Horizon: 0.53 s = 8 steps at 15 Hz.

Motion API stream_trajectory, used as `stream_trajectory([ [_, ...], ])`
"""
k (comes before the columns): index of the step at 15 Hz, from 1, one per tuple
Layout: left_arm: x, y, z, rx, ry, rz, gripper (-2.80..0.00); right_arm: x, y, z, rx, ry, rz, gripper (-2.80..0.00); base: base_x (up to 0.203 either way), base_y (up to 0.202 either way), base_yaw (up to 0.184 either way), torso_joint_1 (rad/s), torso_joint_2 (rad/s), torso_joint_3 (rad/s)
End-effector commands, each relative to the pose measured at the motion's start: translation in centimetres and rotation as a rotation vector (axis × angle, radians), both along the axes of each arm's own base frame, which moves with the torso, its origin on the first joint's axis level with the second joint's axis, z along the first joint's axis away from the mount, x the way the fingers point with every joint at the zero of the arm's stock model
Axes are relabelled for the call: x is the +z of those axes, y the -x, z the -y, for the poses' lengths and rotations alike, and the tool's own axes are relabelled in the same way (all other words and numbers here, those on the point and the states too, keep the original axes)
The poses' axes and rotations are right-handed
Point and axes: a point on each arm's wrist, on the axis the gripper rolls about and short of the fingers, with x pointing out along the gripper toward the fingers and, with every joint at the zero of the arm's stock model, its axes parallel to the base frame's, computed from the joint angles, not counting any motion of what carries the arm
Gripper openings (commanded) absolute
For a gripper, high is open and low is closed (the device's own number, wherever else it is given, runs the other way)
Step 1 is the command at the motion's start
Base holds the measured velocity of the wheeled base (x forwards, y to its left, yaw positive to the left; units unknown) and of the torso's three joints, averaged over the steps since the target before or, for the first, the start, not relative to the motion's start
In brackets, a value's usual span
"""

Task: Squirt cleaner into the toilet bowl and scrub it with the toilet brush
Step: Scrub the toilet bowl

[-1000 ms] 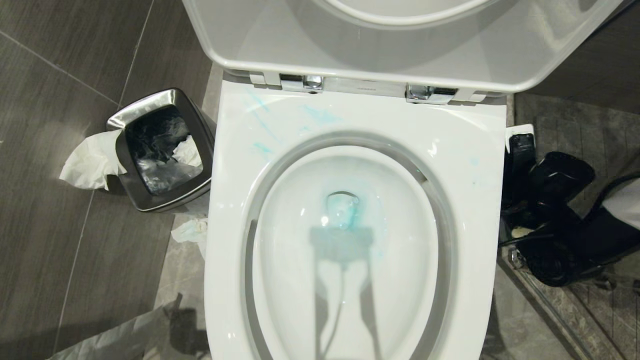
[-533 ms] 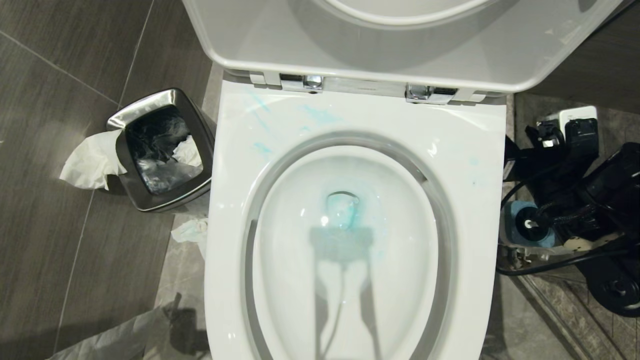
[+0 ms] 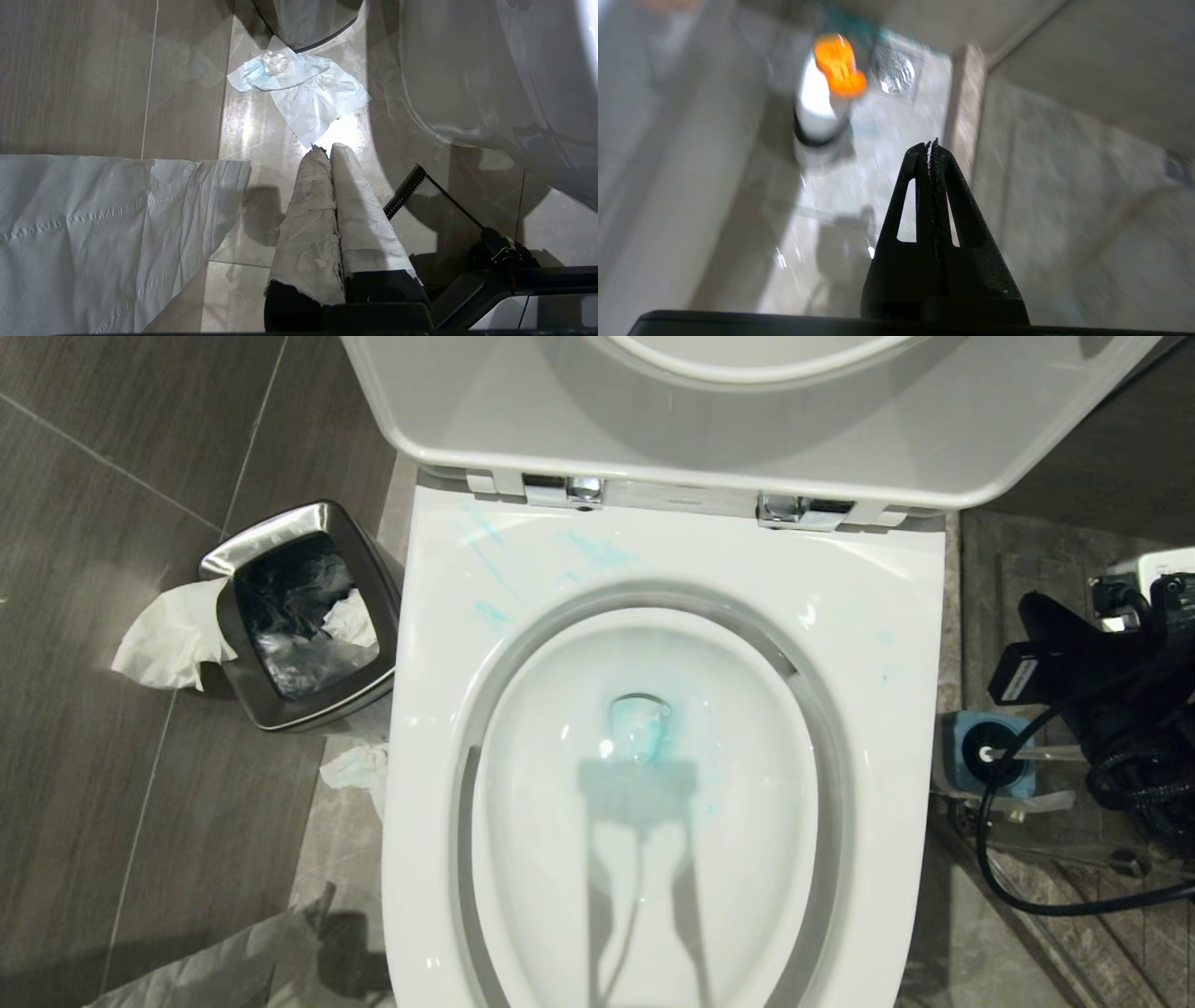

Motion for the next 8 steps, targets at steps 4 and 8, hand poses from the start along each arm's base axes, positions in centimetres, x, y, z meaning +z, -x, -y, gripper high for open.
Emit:
stream_trajectory([
  [4,0.0,0.0,0.0,0.0,0.0,-0.003,-2.8,2.8,2.9,1.8,-0.12,-0.013,-0.098,-2.8,0.0,0.0,0.0,0.0,0.0,0.0],
  [8,0.0,0.0,0.0,0.0,-0.001,-0.003,-2.8,7.3,3.3,2.4,-0.191,-0.014,-0.209,-2.8,0.0,0.0,0.0,0.0,0.0,0.0],
])
